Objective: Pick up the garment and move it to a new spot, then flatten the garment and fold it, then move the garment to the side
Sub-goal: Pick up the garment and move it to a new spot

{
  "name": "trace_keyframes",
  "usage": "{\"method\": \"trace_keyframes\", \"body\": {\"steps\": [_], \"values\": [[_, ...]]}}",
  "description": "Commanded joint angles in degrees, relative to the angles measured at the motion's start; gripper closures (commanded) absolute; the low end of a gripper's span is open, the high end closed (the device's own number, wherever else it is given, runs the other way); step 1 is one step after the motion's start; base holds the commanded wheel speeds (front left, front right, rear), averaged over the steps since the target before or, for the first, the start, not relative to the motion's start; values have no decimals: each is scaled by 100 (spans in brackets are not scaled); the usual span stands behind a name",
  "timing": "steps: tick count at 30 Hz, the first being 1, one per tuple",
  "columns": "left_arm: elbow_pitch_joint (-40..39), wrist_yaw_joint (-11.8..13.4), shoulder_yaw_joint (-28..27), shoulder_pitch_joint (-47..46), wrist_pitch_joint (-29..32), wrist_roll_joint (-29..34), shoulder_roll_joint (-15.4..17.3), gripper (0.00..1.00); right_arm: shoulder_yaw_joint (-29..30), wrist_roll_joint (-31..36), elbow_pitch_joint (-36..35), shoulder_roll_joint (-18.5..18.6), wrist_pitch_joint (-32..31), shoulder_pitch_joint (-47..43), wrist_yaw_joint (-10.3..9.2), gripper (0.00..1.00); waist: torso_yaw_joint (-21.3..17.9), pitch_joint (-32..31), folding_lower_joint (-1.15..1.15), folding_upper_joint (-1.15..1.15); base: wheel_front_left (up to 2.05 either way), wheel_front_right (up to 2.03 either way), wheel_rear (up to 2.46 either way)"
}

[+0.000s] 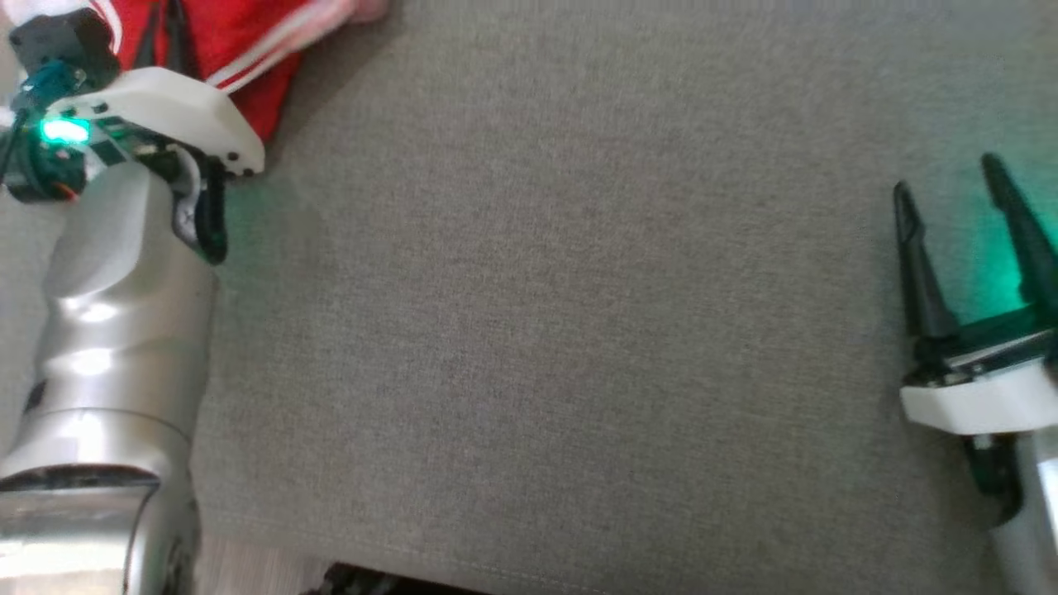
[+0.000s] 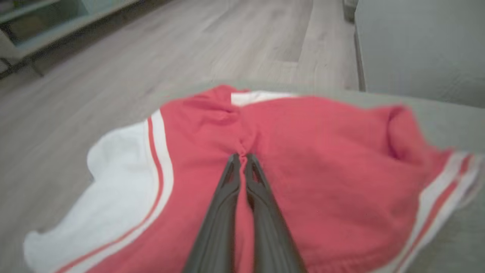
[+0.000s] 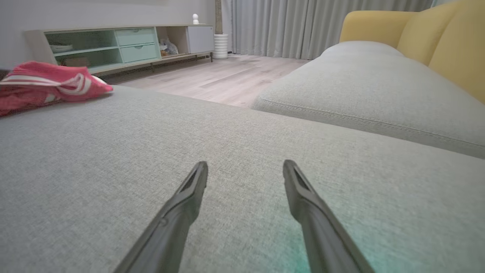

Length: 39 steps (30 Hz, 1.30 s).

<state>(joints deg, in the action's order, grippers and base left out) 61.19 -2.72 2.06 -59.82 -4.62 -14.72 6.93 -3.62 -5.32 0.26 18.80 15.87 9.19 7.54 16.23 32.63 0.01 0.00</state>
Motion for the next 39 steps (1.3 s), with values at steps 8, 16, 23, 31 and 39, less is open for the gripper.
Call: {"method": "trace_keyframes", "body": {"steps": [8,16,23,31,39], "values": [[-1034,-253,388,-313,-609,341,512,100,-420,-110,607,-715,-87,-468,-5,0,-680,-1773,-1,0,0,0,0],[-2713,-433,871,220,60,169,440,100,-616,-155,817,-1201,-87,-958,-5,0,-1730,-2898,-1,0,0,0,0],[-4604,-463,1408,1153,991,-241,238,100,-709,-165,729,-1392,-87,-1154,-5,0,-2626,-3081,-1,0,0,0,0],[-5093,-347,2104,2458,849,-145,-72,100,-858,-279,677,-1501,-87,-926,-5,0,-3305,-2427,-1,0,0,0,0],[-3527,-283,2690,2912,-251,253,-209,81,-1042,-375,749,-1570,-87,-555,-5,0,-3442,-1764,-1,0,0,0,0]]}}
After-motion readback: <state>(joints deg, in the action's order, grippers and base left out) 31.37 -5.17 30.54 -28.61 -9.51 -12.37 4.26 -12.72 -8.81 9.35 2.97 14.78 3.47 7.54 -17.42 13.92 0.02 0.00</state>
